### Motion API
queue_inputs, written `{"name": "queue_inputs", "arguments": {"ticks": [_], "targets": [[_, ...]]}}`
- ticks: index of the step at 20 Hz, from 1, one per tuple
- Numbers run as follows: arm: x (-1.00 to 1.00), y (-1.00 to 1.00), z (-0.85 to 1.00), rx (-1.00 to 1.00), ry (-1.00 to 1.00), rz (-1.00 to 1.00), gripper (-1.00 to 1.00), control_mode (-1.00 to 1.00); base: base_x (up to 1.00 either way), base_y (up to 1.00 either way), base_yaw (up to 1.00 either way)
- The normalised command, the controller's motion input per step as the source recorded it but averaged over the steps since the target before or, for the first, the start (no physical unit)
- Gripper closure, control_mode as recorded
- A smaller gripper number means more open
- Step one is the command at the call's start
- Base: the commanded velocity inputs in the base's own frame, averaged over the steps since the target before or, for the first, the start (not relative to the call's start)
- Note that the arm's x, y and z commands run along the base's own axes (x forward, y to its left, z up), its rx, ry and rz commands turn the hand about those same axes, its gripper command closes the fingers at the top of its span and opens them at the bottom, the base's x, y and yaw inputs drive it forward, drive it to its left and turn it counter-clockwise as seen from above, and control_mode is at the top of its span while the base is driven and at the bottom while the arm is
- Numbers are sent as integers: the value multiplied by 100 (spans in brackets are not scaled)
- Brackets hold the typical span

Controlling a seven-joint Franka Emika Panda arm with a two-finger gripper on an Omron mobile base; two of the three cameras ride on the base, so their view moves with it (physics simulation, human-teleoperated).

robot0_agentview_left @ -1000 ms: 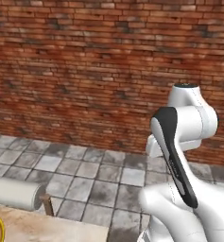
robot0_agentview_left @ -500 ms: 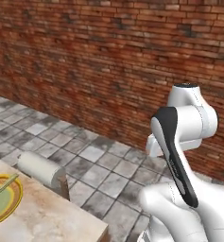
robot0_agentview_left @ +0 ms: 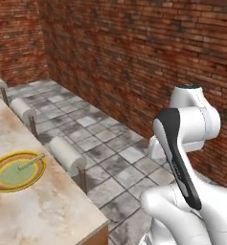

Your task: Retrieve the butter from the fridge and place it on a plate on the dining table. Then retrieve the butter knife by the fridge and place it near the plate.

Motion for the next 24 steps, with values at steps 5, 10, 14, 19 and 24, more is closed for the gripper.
{"name": "queue_inputs", "arguments": {"ticks": [5, 10, 14, 19, 24], "targets": [[0, 0, 0, 0, 0, 0, 100, 100, -14, -7, 57], [0, 0, 0, 0, 0, 0, 100, 100, -9, -4, 58], [0, 0, 0, 0, 0, 0, 100, 100, -14, 0, 55], [0, 0, 0, 0, 0, 0, 100, 100, -11, 27, 40], [0, 0, 0, 0, 0, 0, 100, 100, -39, 47, 33]]}}
